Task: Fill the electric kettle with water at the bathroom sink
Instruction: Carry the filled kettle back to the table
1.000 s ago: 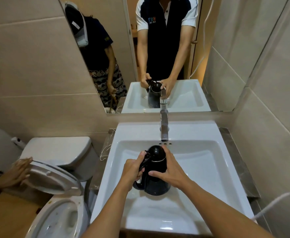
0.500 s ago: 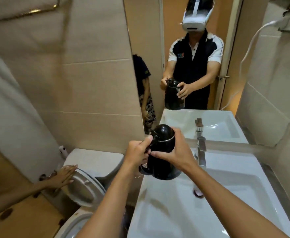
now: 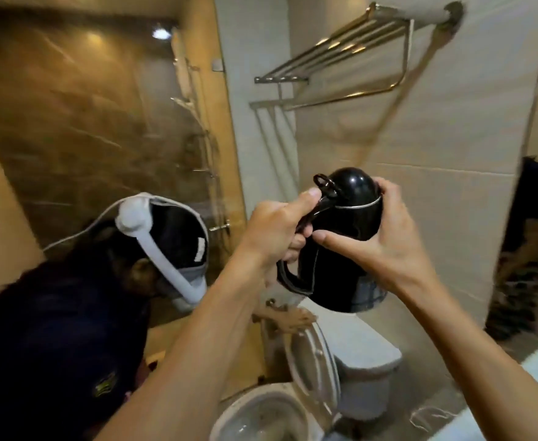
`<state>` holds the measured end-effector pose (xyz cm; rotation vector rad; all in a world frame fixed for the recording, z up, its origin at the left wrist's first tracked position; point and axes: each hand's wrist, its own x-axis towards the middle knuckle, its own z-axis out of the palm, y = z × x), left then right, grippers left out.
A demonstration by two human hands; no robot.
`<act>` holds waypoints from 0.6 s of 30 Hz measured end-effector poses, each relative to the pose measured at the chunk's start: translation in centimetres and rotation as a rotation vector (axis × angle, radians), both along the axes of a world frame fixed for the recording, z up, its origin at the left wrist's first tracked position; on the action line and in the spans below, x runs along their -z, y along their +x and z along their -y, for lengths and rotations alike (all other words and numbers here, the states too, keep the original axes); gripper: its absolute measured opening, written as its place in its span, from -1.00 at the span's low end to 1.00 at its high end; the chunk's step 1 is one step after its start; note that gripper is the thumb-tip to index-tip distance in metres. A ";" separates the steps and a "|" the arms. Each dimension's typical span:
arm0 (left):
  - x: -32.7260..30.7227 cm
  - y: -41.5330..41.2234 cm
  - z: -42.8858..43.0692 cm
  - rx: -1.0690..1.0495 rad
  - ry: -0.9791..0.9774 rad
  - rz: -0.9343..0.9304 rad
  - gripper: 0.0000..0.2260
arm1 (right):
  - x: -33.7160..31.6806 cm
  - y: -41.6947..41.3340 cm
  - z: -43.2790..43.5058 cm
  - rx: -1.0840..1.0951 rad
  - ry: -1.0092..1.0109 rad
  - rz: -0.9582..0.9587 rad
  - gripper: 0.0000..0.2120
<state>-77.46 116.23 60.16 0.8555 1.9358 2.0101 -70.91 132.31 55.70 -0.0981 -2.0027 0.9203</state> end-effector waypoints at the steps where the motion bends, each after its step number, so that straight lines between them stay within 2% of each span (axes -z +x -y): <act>1: -1.1 0.2 1.8 -0.067 0.004 -0.020 -0.61 | -1.1 -1.0 1.4 -0.071 0.012 -0.016 0.07; 3: -3.0 0.9 5.7 -0.189 0.014 -0.053 -0.61 | -3.1 -2.4 4.7 -0.203 0.045 -0.039 0.11; 6: -5.2 2.8 12.3 -0.377 0.025 -0.103 -0.60 | -5.6 -3.6 10.7 -0.384 0.069 -0.072 0.00; 10: -7.1 6.1 21.7 -0.631 0.042 -0.161 -0.64 | -8.1 -4.8 20.3 -0.625 0.102 -0.123 0.08; 14: -7.0 9.6 31.3 -0.844 0.090 -0.162 -0.71 | -8.4 -5.3 31.2 -0.885 0.124 -0.107 0.05; 18: -5.4 13.3 40.7 -1.055 0.088 -0.128 -0.66 | -7.0 -4.8 42.7 -1.136 0.130 -0.065 0.10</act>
